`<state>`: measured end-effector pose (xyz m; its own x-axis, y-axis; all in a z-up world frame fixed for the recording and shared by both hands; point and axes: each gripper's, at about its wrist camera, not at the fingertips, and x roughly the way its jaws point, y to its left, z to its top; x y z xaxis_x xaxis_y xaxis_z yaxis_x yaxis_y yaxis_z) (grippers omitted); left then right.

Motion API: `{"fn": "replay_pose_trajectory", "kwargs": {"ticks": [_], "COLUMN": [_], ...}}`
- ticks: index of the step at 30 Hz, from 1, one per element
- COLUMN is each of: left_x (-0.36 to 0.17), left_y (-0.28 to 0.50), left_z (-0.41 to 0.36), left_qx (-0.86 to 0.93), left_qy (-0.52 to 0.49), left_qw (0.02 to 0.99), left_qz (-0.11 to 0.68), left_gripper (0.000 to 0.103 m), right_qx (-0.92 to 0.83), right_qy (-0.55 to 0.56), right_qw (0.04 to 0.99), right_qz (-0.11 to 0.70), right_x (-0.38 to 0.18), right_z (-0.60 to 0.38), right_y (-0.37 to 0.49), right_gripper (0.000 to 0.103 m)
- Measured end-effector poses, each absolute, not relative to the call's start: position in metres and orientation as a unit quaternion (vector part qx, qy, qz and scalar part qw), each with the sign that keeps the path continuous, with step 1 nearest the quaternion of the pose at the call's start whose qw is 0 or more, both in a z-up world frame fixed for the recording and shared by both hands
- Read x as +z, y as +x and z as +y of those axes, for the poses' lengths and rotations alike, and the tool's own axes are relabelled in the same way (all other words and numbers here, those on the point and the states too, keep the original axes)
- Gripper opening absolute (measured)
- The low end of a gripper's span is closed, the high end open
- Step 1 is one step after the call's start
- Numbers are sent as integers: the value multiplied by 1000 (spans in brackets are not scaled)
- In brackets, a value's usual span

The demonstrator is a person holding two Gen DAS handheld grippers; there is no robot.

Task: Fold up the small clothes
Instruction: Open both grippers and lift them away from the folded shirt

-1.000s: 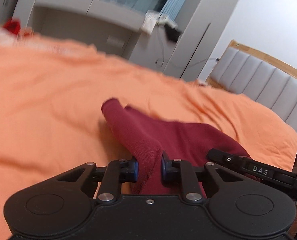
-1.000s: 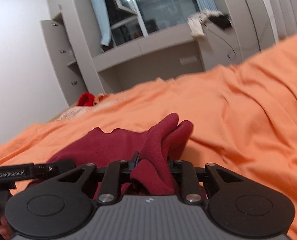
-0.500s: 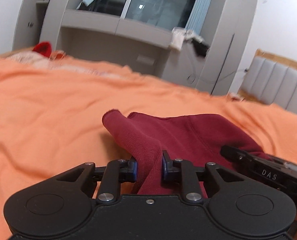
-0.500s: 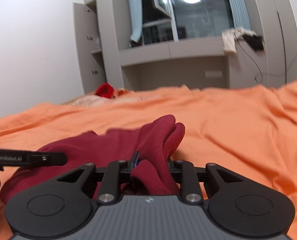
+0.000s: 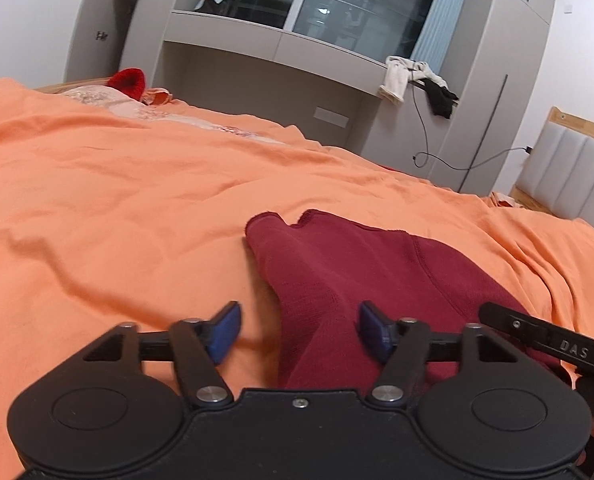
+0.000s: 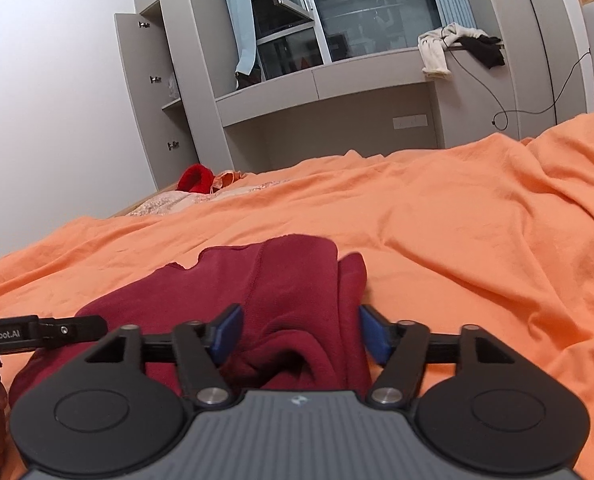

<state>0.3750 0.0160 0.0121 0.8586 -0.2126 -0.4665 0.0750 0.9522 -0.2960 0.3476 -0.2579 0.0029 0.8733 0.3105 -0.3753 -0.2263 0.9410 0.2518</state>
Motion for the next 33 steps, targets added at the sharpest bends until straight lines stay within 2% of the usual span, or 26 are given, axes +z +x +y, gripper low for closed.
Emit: {"fn": "replay_pose_trajectory", "kwargs": {"ticks": [4, 7, 11, 22, 33], "left_x": [17, 22, 25, 3, 23], "left_y": [366, 357, 346, 333, 314], "left_z": [13, 7, 0, -34, -34], "left_qx": [-67, -58, -56, -43, -36], "left_qy": [-126, -109, -89, -2, -7], "left_qw": [959, 964, 968, 976, 983], "left_qz": [246, 234, 226, 216, 181], "left_gripper": [90, 99, 101, 102, 102], "right_qx": [138, 139, 127, 103, 91], "right_qy": [93, 87, 74, 80, 92], "right_qw": [967, 970, 973, 975, 981], "right_qz": [194, 181, 179, 180, 145], "right_x": [9, 12, 14, 16, 28], "right_z": [-258, -258, -256, -272, -278], "right_y": [336, 327, 316, 298, 272], "right_gripper": [94, 98, 102, 102, 103]}}
